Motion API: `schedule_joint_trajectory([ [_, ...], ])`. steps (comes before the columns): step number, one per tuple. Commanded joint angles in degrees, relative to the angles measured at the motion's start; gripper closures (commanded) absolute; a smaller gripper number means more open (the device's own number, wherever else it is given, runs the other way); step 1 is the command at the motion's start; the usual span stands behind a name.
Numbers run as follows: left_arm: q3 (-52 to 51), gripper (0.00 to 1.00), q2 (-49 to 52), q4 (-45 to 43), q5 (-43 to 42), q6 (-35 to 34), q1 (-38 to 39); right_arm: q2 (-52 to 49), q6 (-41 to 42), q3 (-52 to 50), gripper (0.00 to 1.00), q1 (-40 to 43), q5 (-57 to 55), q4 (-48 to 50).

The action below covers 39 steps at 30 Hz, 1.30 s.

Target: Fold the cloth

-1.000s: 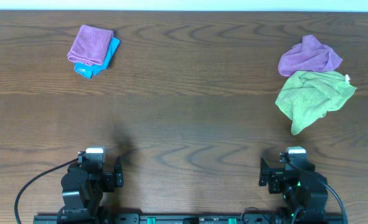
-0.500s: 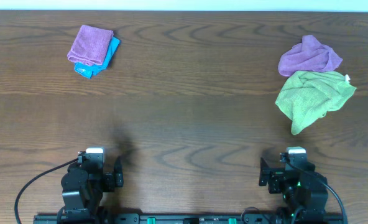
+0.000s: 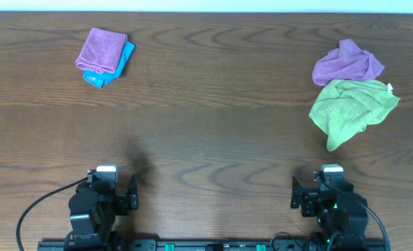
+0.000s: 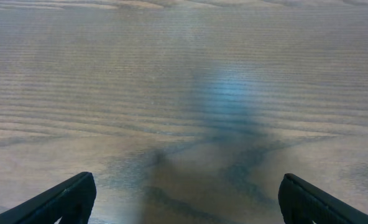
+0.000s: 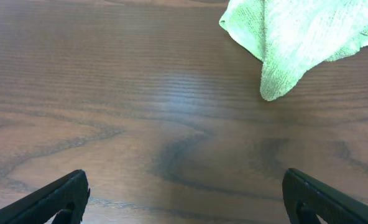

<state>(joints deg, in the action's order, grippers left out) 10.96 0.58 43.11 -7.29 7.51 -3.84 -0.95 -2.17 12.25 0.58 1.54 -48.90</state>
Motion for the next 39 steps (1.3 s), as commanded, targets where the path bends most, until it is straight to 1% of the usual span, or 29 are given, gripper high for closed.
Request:
schedule_joint_trajectory([
  [1, -0.26, 0.05, -0.33, 0.46, 0.39, 0.17, 0.28, 0.63, -0.92, -0.81, 0.01, 0.31, -0.2, -0.81],
  [17, -0.26, 0.05, -0.33, 0.48, 0.39, 0.17, 0.28, 0.61, -0.92, -0.72, 0.01, 0.31, -0.26, -0.48],
  [21, -0.26, 0.05, -0.33, 0.48, 0.39, 0.17, 0.28, -1.49, 2.27, 1.75, 0.01, 0.33, -0.94, 2.32],
  [25, -0.26, 0.05, -0.33, 0.48, 0.39, 0.17, 0.28, -7.98, 4.68, 7.39, 0.01, 0.33, -2.4, 3.41],
  [28, -0.26, 0.05, -0.33, 0.48, 0.39, 0.17, 0.28, -14.93, 6.97, 13.25, 0.01, 0.31, -6.43, 3.3],
  [35, -0.26, 0.05, -0.33, 0.48, 0.39, 0.17, 0.28, -34.75, 13.29, 31.52, 0.01, 0.33, -18.58, 1.95],
  [39, -0.26, 0.05, -0.33, 0.48, 0.39, 0.17, 0.28, -44.57, 13.81, 39.36, 0.01, 0.37, -22.34, 1.7],
])
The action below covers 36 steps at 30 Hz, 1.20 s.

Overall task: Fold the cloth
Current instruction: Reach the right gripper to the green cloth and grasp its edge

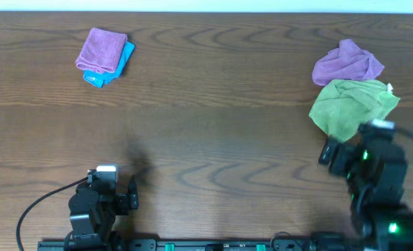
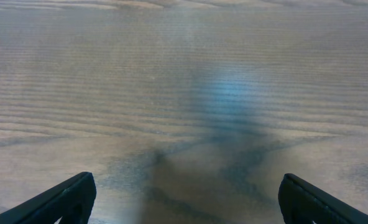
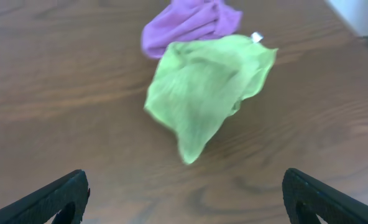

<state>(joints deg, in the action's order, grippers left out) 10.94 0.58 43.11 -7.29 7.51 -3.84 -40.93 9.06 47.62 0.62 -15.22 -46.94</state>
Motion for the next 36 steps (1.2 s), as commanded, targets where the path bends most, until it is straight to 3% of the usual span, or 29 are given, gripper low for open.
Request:
schedule_joint_trajectory([
  [1, -0.24, 0.05, -0.33, 0.48, 0.39, 0.17, 0.28, -7.04, 3.39, 5.75, 0.01, 0.52, -6.67, -0.44],
  [10, -0.24, 0.05, -0.33, 0.48, 0.39, 0.17, 0.28, -24.52, 14.78, 11.98, 0.01, 9.62, -9.81, 0.44],
  [18, -0.24, 0.05, -0.33, 0.48, 0.39, 0.17, 0.28, -34.49, 13.4, 11.96, 0.01, 15.43, -9.18, 5.88],
  [25, -0.24, 0.05, -0.33, 0.48, 0.39, 0.17, 0.28, -42.05, 13.88, 11.93, 0.01, 15.72, -2.54, 8.55],
  [36, -0.24, 0.05, -0.33, 0.48, 0.39, 0.17, 0.28, -52.17, 15.8, 11.93, 0.05, 15.72, -1.92, 16.85],
])
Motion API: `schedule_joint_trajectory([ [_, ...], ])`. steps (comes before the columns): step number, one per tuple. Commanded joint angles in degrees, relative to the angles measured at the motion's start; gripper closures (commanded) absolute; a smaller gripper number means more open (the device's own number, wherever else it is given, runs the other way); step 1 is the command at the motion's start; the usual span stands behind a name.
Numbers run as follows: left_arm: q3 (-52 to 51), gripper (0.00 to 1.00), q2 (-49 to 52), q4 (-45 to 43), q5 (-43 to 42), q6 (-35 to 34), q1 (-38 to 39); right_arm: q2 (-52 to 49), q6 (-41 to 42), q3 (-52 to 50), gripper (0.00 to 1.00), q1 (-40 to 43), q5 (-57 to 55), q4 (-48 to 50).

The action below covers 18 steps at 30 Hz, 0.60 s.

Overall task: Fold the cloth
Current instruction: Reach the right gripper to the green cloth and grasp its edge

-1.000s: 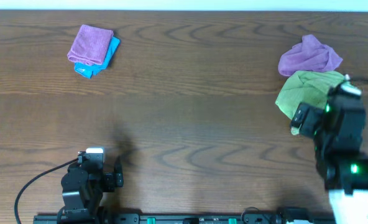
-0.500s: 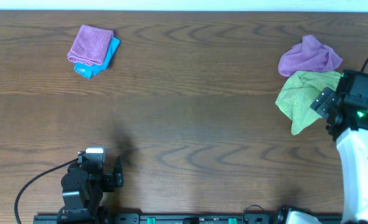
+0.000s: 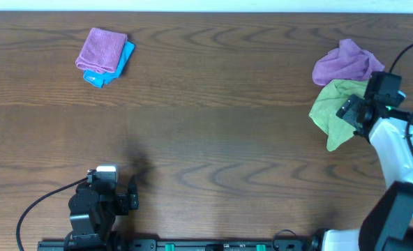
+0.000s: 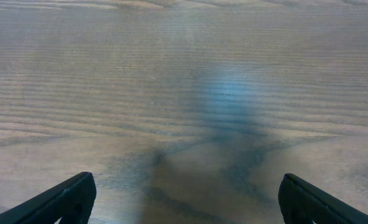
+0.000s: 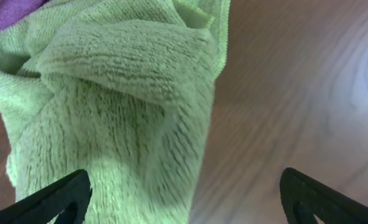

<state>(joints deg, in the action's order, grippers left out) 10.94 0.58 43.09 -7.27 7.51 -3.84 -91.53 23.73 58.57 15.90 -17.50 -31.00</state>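
Observation:
A crumpled green cloth [image 3: 330,113] lies at the right of the table, and it fills the left half of the right wrist view [image 5: 109,106]. My right gripper [image 5: 184,208] hovers low over the cloth's right edge. It is open, with one finger over the cloth and the other over bare wood. In the overhead view the right gripper [image 3: 349,111] covers the cloth's right part. My left gripper [image 4: 184,202] is open over bare table at the front left, nothing between its fingers.
A crumpled purple cloth [image 3: 346,64] touches the green one on its far side. A folded purple cloth [image 3: 102,49] lies on a folded blue one [image 3: 126,57] at the far left. The table's right edge is close to the right arm.
My right gripper was in front of the green cloth, looking at it from a distance. Now it is low over the cloth's right edge, still open. The left arm has not moved.
Both arms stood at the front edge with open grippers. Then the right arm was out toward the green cloth, with the whole cloth in its wrist view. Now it is close over the cloth's right edge. Neither cloth has shifted.

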Motion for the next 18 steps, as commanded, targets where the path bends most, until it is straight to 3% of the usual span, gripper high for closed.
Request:
schedule_joint_trajectory([
  [1, -0.24, 0.05, -0.33, 0.48, 0.37, 0.17, 0.28, -2.27, 1.11, 0.98, 0.05, 0.44, 0.83, 1.6],
  [6, -0.24, 0.05, -0.33, 0.5, 0.37, 0.17, 0.28, -6.12, 1.14, 0.98, 0.13, 0.48, 3.72, 5.16],
  [12, -0.24, 0.05, -0.33, 0.5, 0.37, 0.17, 0.28, -6.6, -0.5, 1.01, 0.56, 0.42, 3.76, 6.4],
  [16, -0.24, 0.05, -0.33, 0.5, 0.37, 0.17, 0.28, -2.1, -4.63, 1.03, 0.95, 0.17, 3.74, 6.97],
  [18, -0.24, 0.05, -0.33, 0.5, 0.37, 0.17, 0.28, 1.44, -6.62, 1.03, 0.99, 0.07, 3.8, 6.91],
])
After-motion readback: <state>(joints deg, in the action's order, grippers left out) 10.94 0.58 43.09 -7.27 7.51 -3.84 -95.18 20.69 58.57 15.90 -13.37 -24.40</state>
